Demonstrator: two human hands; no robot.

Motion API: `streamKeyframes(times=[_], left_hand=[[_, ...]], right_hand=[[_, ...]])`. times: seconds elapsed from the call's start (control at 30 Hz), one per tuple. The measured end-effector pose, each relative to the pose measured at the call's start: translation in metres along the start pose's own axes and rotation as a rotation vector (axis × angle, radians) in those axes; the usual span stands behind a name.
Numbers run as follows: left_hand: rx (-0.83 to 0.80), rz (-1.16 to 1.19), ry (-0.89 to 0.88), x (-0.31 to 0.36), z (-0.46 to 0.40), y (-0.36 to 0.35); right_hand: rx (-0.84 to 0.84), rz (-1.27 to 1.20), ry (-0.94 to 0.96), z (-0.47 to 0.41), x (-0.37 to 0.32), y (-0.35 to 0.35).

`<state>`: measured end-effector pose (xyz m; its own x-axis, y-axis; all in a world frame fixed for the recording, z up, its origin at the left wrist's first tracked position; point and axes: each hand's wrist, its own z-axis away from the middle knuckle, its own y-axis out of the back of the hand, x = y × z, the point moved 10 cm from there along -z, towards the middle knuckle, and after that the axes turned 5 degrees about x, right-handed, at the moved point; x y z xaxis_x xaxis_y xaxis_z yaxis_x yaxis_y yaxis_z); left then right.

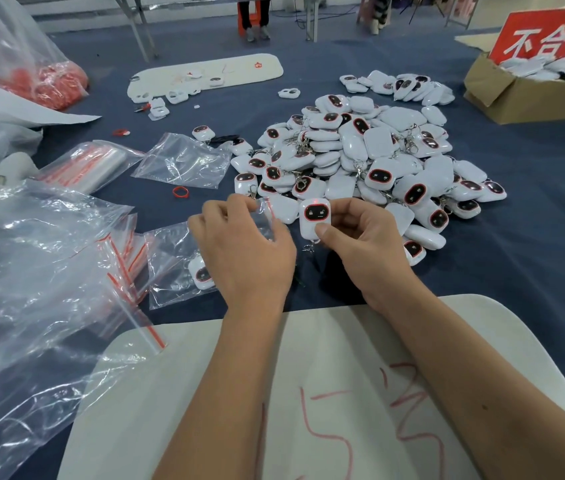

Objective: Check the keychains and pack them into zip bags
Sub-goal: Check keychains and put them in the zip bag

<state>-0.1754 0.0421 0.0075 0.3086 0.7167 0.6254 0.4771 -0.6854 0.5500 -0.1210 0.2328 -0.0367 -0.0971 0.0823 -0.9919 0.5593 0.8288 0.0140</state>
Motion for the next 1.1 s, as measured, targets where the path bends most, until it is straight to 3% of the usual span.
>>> streamKeyframes(times=[0.13,0.27,0.47,0.8,0.97,1.1], left_hand=[[-0.129,-0.237,0.029,-0.005,0.003,-0.014],[-0.185,-0.29,0.064,-0.01,0.003,-0.02],[-0.195,-0.166,0.147,-0.014,0.001,-0.016],[-0.189,0.238,0.06,0.008,0.007,-0.015],[-0.089,0.35,0.002,0.015,0.004,-0.004],[0.028,0.383,-0.067,0.027,0.007,0.01]], right_hand=[[0.009,-0.033,-0.003,0.0,0.001,0.001],[0.009,-0.029,0.002,0.0,-0.001,0.001],[0.011,-0.019,0.015,0.0,-0.001,0.001],[-0.076,-0.396,0.013,0.001,-0.011,-0.01],[-0.138,-0.319,0.016,0.003,-0.007,-0.017],[-0.176,-0.06,0.105,0.005,-0.011,-0.021]])
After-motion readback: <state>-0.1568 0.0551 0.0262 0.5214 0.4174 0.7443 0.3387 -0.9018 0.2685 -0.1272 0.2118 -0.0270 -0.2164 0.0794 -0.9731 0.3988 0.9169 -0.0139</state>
